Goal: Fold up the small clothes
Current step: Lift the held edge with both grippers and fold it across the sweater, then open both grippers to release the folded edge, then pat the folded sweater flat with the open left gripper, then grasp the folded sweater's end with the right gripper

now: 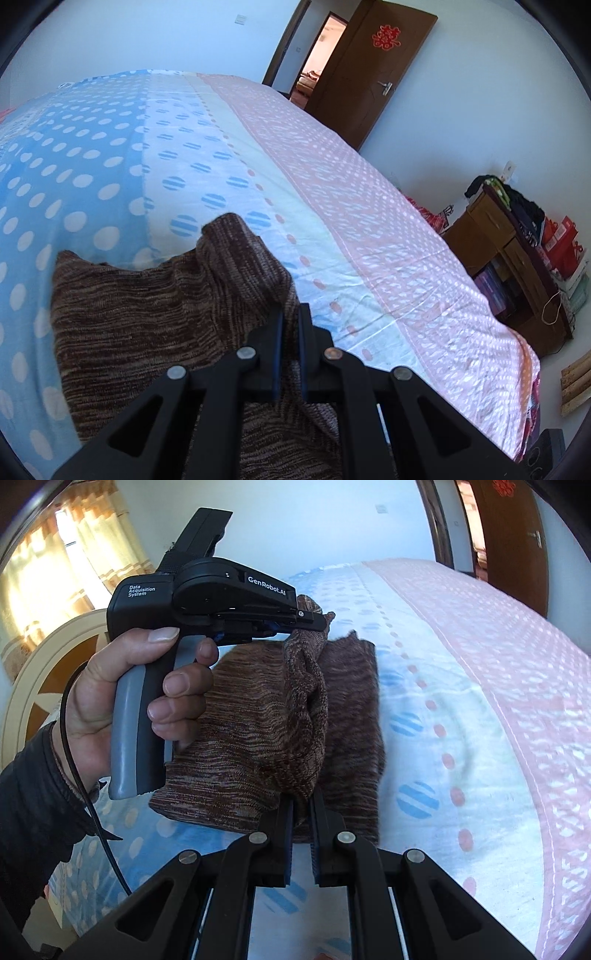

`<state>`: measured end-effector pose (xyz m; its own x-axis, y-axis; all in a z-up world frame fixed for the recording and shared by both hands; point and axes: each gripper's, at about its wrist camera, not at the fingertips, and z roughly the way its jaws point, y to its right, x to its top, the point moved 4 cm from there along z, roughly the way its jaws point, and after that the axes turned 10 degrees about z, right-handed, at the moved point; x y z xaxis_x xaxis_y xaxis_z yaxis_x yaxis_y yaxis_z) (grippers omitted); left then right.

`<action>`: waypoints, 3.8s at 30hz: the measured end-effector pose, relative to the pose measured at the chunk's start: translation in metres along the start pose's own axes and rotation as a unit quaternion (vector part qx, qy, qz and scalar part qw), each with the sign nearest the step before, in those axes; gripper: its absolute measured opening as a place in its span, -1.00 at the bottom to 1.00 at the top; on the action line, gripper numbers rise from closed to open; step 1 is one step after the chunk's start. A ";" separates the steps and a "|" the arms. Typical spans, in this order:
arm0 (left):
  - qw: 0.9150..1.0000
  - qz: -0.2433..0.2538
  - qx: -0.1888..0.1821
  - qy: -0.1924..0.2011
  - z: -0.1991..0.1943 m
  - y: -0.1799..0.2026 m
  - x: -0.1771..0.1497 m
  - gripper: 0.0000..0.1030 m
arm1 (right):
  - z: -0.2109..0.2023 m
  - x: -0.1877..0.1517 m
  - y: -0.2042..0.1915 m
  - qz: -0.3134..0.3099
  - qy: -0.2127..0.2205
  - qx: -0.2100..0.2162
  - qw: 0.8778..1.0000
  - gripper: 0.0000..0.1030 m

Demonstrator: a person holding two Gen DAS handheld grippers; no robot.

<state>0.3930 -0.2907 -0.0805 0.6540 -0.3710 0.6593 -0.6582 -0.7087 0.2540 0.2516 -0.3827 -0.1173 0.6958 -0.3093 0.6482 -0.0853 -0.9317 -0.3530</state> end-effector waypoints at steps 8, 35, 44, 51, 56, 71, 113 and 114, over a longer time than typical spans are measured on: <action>0.999 0.039 0.037 -0.007 0.018 0.020 -0.011 -0.74 | 0.011 -0.008 0.021 0.031 -0.035 0.001 0.999 -0.89; 0.992 0.037 0.112 0.046 -0.074 -0.041 -0.135 0.78 | 0.002 -0.019 0.004 -0.047 -0.031 -0.068 0.996 -0.69; 0.996 -0.021 0.080 0.037 -0.069 -0.057 -0.142 0.86 | 0.005 0.060 -0.044 -0.096 0.019 -0.057 0.994 -0.59; 0.996 -0.009 0.085 0.024 -0.068 -0.052 -0.145 0.94 | 0.111 0.120 -0.017 -0.071 -0.065 -0.076 0.992 -0.53; 0.995 0.012 0.102 0.010 -0.066 -0.046 -0.148 1.00 | 0.085 0.119 0.020 0.003 -0.030 -0.053 0.998 -0.49; 0.990 0.035 0.137 -0.014 -0.061 -0.036 -0.151 1.00 | 0.011 -0.002 0.005 -0.093 -0.059 -0.005 0.994 -0.62; 0.988 0.014 0.151 -0.022 -0.053 -0.054 -0.131 1.00 | 0.091 0.125 0.056 0.037 -0.037 0.047 0.998 0.21; 0.989 0.012 0.145 -0.025 -0.051 -0.055 -0.131 1.00 | 0.093 0.128 0.057 0.041 -0.036 0.055 0.997 0.21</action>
<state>0.3242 -0.1728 -0.1445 0.6622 -0.4138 0.6247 -0.5433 -0.8393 0.0200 0.4021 -0.4575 -0.1174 0.7397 -0.3654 0.5651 -0.0686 -0.8763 -0.4768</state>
